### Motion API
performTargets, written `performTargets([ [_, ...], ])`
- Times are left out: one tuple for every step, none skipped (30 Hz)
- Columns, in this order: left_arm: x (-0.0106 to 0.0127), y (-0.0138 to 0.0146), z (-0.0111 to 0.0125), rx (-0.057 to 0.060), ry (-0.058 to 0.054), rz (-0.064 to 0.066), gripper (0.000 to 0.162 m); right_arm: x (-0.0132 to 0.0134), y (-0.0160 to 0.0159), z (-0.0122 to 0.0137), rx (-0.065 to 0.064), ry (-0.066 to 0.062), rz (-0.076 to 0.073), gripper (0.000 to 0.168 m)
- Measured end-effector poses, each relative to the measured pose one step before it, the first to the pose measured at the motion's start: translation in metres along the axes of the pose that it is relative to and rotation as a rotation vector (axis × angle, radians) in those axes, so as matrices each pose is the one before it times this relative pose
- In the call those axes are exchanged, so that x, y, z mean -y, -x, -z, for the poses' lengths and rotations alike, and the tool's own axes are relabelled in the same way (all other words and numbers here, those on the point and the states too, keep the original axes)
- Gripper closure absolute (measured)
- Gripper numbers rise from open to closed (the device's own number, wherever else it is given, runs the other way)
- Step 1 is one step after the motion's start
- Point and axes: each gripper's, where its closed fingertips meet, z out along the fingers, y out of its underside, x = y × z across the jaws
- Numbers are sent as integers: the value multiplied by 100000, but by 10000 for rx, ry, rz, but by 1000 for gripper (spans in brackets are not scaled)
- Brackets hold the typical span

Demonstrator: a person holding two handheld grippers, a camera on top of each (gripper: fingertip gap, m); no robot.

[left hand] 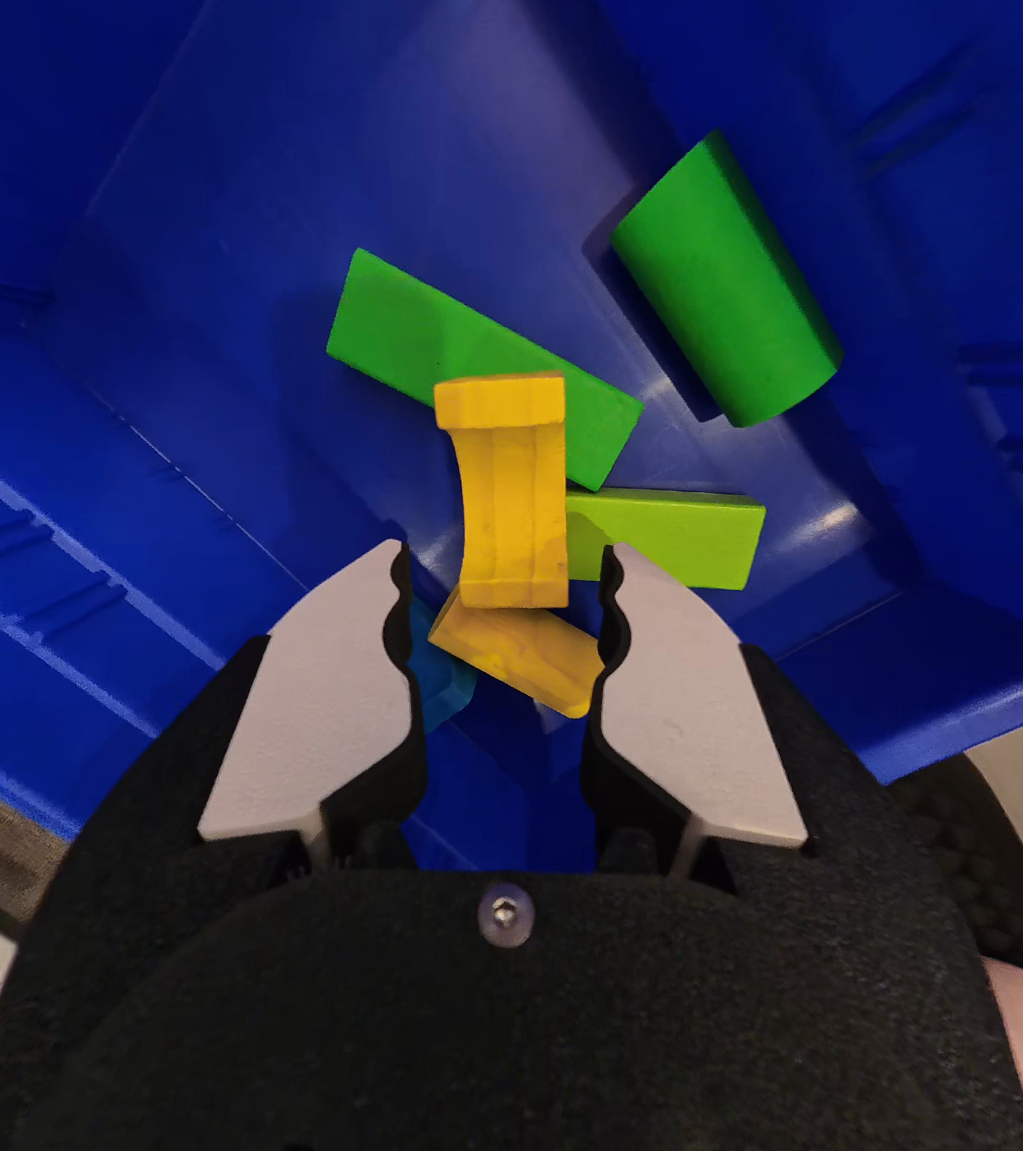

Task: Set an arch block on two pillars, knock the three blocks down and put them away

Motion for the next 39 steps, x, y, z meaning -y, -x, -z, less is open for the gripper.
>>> performTargets([
  [-71, 48, -148, 43, 101, -22, 104, 8, -15, -4, -27, 10, 65, 159],
  [-24, 31, -117, 30, 56, -21, 104, 7, -26, 7, -21, -1, 26, 159],
  [-2, -22, -84, -7, 28, -14, 104, 22, -51, -12, -32, -13, 54, 159],
  [-15, -41, -53, -18, 25, -8, 105, 44, -109, 4, -71, -39, 116, 159],
  [-23, 1, -24, 5, 24, 1, 105, 90, -193, -23, -105, -53, 104, 159],
  [-30, 15, -14, 21, 19, -6, 106, 63, -149, -21, -75, -42, 44, 158],
  [-18, -30, -1, -3, 5, -14, 108, 36, -68, -21, -25, -34, -5, 158],
  [28, -66, -3, -25, -9, -26, 110, 3, 0, 5, 4, -20, -41, 158],
  [32, -36, -16, -7, -11, -15, 111, -25, -11, -6, -21, -18, -67, 158],
  [34, 6, -28, 19, 7, -15, 112, -53, 0, 13, -28, 17, -115, 158],
  [-25, -10, -62, 10, 42, -6, 115, -120, -38, 86, -42, 83, -102, 157],
  [-66, -20, -81, -14, 78, 6, 118, -34, -193, 179, -145, 25, -89, 152],
  [-96, 66, -106, 45, 99, 8, 119, 180, -281, 313, -215, -115, -59, 146],
  [-75, 115, -105, 68, 71, -6, 120, 368, -241, 434, -197, -227, -35, 146],
  [-62, 12, -112, -1, 61, 12, 122, 482, -225, 543, -205, -300, -27, 144],
  [-23, -57, -99, -58, 40, 18, 123, 607, -314, 633, -268, -354, -60, 142],
  [24, 25, -73, -4, 7, 11, 123, 654, -298, 678, -274, -360, -71, 140],
  [73, 36, -37, 0, -26, 11, 124, 658, -169, 727, -211, -359, -39, 139],
  [58, -33, 11, -43, -34, 23, 126, 727, -113, 737, -199, -397, -23, 139],
  [26, 43, 8, 13, -11, 14, 126, 754, -42, 746, -167, -394, -7, 139],
  [11, 25, -11, 4, -13, 3, 126, 773, 1, 725, -163, -385, 6, 140],
  [-15, -6, -19, -11, -1, -11, 126, 792, 48, 693, -150, -382, 35, 139],
  [-38, -2, 5, -9, 2, -18, 126, 807, 113, 658, -138, -386, 68, 140],
  [-72, -31, 12, -14, 19, -36, 126, 832, 193, 609, -112, -382, 77, 140],
  [-66, 50, 48, 38, 12, -59, 126, 800, 311, 554, -48, -339, 84, 140],
  [-43, 91, 74, 70, -8, -41, 126, 735, 421, 481, -6, -285, 104, 140],
  [-12, 56, 118, 42, -27, -12, 126, 715, 448, 402, -16, -261, 131, 141],
  [21, 46, 155, 25, -57, 3, 126, 683, 440, 327, -31, -240, 155, 141],
  [57, 30, 184, 7, -85, 13, 126, 606, 427, 239, -33, -195, 159, 140],
  [53, 2, 211, -12, -94, 15, 126, 500, 435, 140, -22, -127, 147, 141],
  [48, 8, 214, -6, -94, 9, 126, 395, 422, 69, -24, -62, 137, 141],
  [11, 36, 205, 9, -82, 6, 126, 340, 409, 16, -36, -32, 162, 141],
  [-24, 67, 204, 26, -54, 9, 126, 333, 400, -13, -49, -33, 184, 141],
  [-20, 124, 211, 69, -61, 1, 126, 351, 445, -49, -31, -42, 183, 141],
  [11, 89, 227, 42, -81, 9, 126, 384, 521, -48, 9, -56, 183, 141],
  [50, 15, 238, -7, -90, 16, 126, 405, 572, -62, 39, -67, 176, 141],
  [52, -34, 250, -30, -95, 16, 126, 427, 567, -78, 35, -71, 167, 141],
  [67, -19, 278, 9, -88, -2, 126, 453, 558, -75, 20, -86, 174, 141],
  [116, 64, 325, 82, -112, -23, 126, 436, 571, -94, 31, -81, 183, 141],
])
